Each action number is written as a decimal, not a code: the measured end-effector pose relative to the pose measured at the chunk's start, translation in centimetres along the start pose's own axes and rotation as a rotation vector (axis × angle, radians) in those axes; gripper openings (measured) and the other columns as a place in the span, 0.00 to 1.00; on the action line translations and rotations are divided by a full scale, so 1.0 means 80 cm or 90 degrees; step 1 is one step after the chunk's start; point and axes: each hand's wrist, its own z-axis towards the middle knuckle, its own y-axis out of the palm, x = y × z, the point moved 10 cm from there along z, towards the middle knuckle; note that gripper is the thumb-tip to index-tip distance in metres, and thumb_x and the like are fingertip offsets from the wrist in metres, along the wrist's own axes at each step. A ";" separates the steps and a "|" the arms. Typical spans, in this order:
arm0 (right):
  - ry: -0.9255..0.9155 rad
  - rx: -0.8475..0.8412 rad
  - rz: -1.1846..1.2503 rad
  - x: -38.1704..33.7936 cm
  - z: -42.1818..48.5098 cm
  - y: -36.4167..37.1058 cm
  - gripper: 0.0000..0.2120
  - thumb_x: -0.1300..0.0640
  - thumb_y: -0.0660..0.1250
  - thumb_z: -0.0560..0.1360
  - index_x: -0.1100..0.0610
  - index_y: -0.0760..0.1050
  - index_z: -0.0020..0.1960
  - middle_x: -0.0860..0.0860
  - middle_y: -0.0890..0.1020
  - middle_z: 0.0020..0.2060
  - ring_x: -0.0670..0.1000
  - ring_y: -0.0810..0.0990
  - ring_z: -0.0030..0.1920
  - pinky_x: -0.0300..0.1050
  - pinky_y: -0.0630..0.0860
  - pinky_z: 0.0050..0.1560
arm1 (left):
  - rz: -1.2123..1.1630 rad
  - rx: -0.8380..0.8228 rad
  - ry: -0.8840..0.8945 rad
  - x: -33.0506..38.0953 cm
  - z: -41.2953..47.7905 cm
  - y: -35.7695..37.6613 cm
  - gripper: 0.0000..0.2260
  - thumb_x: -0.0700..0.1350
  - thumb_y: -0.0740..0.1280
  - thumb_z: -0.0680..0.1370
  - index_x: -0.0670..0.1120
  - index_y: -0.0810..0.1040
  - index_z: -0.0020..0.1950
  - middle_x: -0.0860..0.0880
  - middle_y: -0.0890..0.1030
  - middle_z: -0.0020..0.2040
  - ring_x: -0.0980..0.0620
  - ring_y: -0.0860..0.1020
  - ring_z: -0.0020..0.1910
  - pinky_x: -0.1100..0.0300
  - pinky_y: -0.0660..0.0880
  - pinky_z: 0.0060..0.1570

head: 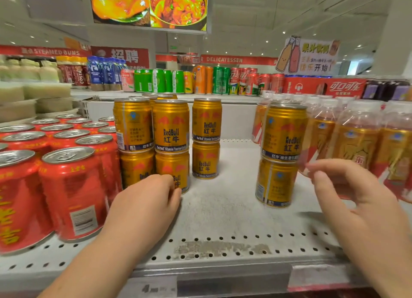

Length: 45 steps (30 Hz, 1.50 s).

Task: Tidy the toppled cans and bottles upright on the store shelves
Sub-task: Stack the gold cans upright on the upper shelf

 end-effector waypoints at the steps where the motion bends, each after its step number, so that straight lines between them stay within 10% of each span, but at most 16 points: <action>1: 0.054 -0.011 -0.009 0.022 0.006 0.001 0.09 0.44 0.66 0.79 0.40 0.76 0.58 0.36 0.80 0.51 0.37 0.78 0.52 0.34 0.75 0.46 | -0.012 -0.006 0.011 0.003 0.001 0.001 0.13 0.59 0.60 0.82 0.55 0.72 0.41 0.56 0.77 0.38 0.59 0.75 0.37 0.59 0.70 0.32; 5: 0.217 -0.202 0.016 0.077 0.017 0.048 0.33 0.33 0.68 0.69 0.40 0.68 0.71 0.34 0.78 0.56 0.29 0.76 0.52 0.38 0.76 0.51 | -0.074 -0.044 0.056 0.014 0.000 0.005 0.11 0.60 0.63 0.80 0.57 0.74 0.41 0.58 0.78 0.37 0.60 0.75 0.38 0.60 0.70 0.34; 10: 0.189 -0.334 0.041 0.072 0.033 0.083 0.22 0.37 0.72 0.69 0.36 0.73 0.61 0.34 0.82 0.53 0.34 0.80 0.53 0.49 0.78 0.60 | -0.110 -0.058 0.054 0.013 -0.004 0.002 0.08 0.59 0.65 0.80 0.59 0.76 0.43 0.60 0.78 0.37 0.62 0.75 0.37 0.64 0.66 0.32; 30: 0.141 -0.300 0.008 0.004 0.036 0.202 0.35 0.32 0.71 0.68 0.41 0.62 0.69 0.36 0.75 0.47 0.40 0.79 0.42 0.36 0.74 0.35 | -0.260 0.006 0.008 -0.012 -0.007 -0.003 0.08 0.55 0.65 0.81 0.56 0.78 0.44 0.58 0.80 0.36 0.60 0.78 0.37 0.58 0.75 0.37; 38: 0.153 -0.346 0.011 0.012 0.024 0.214 0.38 0.35 0.75 0.67 0.42 0.64 0.72 0.41 0.78 0.58 0.42 0.79 0.54 0.40 0.77 0.47 | -0.454 0.108 0.133 0.011 -0.001 -0.048 0.03 0.49 0.65 0.82 0.58 0.76 0.53 0.58 0.80 0.38 0.57 0.78 0.37 0.67 0.72 0.34; 45: 0.164 -0.349 0.014 0.025 0.020 0.223 0.30 0.34 0.75 0.65 0.42 0.68 0.62 0.36 0.78 0.50 0.37 0.79 0.47 0.36 0.75 0.42 | -0.392 0.216 0.220 0.070 0.048 -0.107 0.29 0.59 0.67 0.80 0.53 0.62 0.78 0.56 0.80 0.37 0.59 0.79 0.37 0.66 0.75 0.35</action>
